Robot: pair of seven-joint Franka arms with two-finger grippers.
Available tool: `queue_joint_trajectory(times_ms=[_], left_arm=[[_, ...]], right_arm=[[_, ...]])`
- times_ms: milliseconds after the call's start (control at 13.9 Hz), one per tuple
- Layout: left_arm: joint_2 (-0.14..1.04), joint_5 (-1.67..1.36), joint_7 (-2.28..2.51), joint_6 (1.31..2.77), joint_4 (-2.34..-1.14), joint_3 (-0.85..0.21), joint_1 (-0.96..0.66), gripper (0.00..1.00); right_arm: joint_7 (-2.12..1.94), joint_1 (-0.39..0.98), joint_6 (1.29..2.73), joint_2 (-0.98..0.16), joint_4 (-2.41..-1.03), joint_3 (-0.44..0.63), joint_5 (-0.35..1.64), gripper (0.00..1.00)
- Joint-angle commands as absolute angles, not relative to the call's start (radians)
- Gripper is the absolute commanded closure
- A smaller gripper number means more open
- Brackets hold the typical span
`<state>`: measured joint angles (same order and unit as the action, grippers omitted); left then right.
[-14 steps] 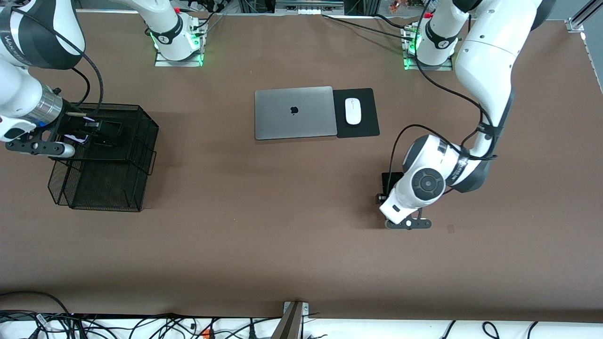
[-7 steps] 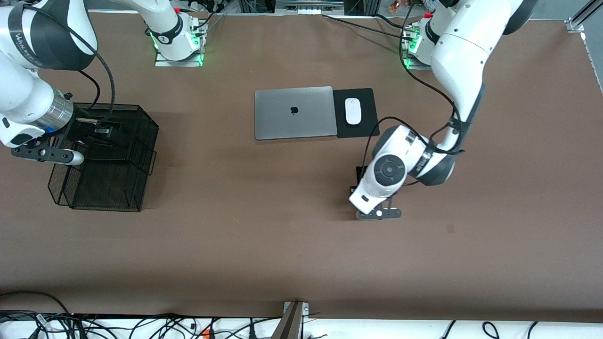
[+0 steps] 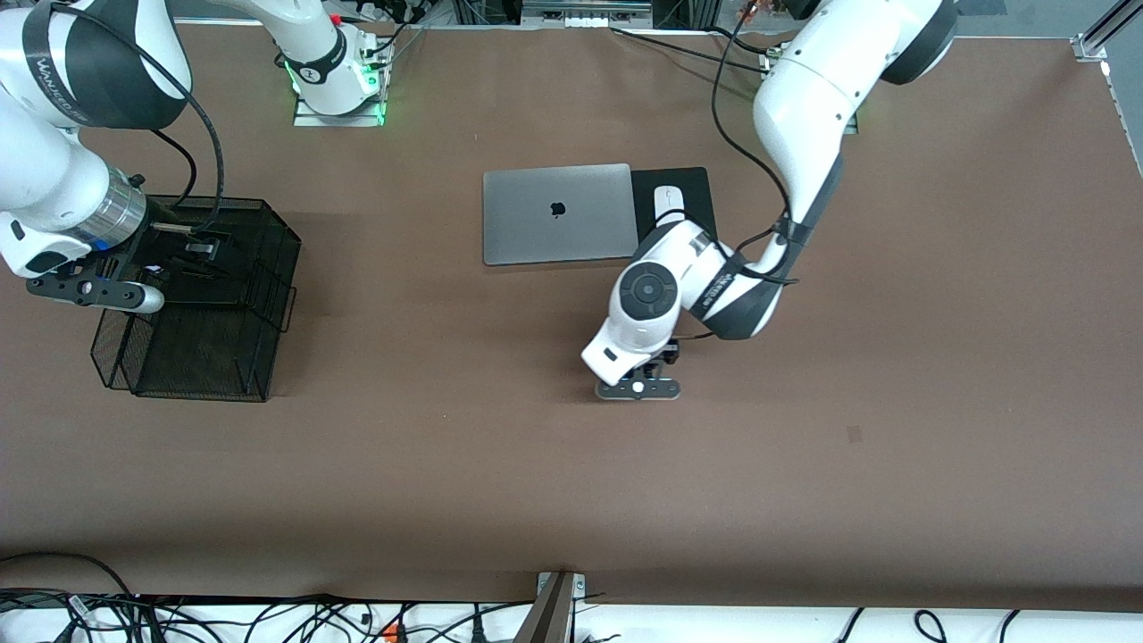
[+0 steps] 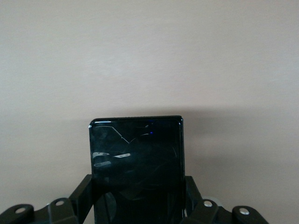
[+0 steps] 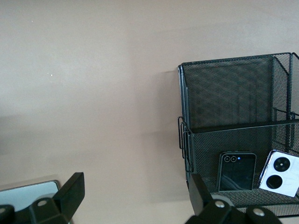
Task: Place phones with both arms
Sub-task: 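Carry the black phone mid-table with the left gripper while the right releases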
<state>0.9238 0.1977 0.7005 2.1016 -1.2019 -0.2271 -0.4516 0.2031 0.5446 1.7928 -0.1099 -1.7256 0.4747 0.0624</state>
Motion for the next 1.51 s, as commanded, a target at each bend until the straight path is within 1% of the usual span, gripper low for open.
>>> queue_joint_trajectory(times_ms=[0, 144, 360, 793, 865, 937, 1009, 1081, 1442], left_arm=[[0.995, 0.192, 0.716, 2.138, -1.104, -0.210, -0.489, 0.47], [1.018, 0.192, 0.745, 2.206, -1.100, -0.207, -0.505, 0.47], [1.052, 0.195, 0.761, 2.244, -1.095, -0.204, -0.517, 0.47], [1.060, 0.198, 0.764, 2.246, -1.098, -0.192, -0.523, 0.46], [1.060, 0.198, 0.764, 2.246, -1.098, -0.192, -0.523, 0.40], [1.065, 0.199, 0.762, 2.247, -1.098, -0.190, -0.523, 0.28], [1.066, 0.201, 0.762, 2.249, -1.098, -0.190, -0.523, 0.09], [1.066, 0.201, 0.762, 2.249, -1.098, -0.186, -0.525, 0.00], [1.066, 0.201, 0.762, 2.249, -1.098, -0.184, -0.525, 0.00]], right_arm=[[0.229, 0.546, 1.752, -0.115, -1.703, 0.472, 0.074, 0.01], [0.244, 0.546, 1.749, -0.115, -1.703, 0.472, 0.074, 0.01], [0.244, 0.546, 1.749, -0.115, -1.703, 0.472, 0.074, 0.01], [0.244, 0.546, 1.749, -0.115, -1.704, 0.472, 0.074, 0.01], [0.244, 0.546, 1.749, -0.115, -1.703, 0.472, 0.074, 0.01], [0.242, 0.546, 1.749, -0.115, -1.704, 0.472, 0.074, 0.01], [0.242, 0.546, 1.749, -0.115, -1.703, 0.472, 0.074, 0.01], [0.244, 0.546, 1.749, -0.115, -1.704, 0.472, 0.074, 0.01], [0.244, 0.546, 1.749, -0.117, -1.703, 0.472, 0.074, 0.01]])
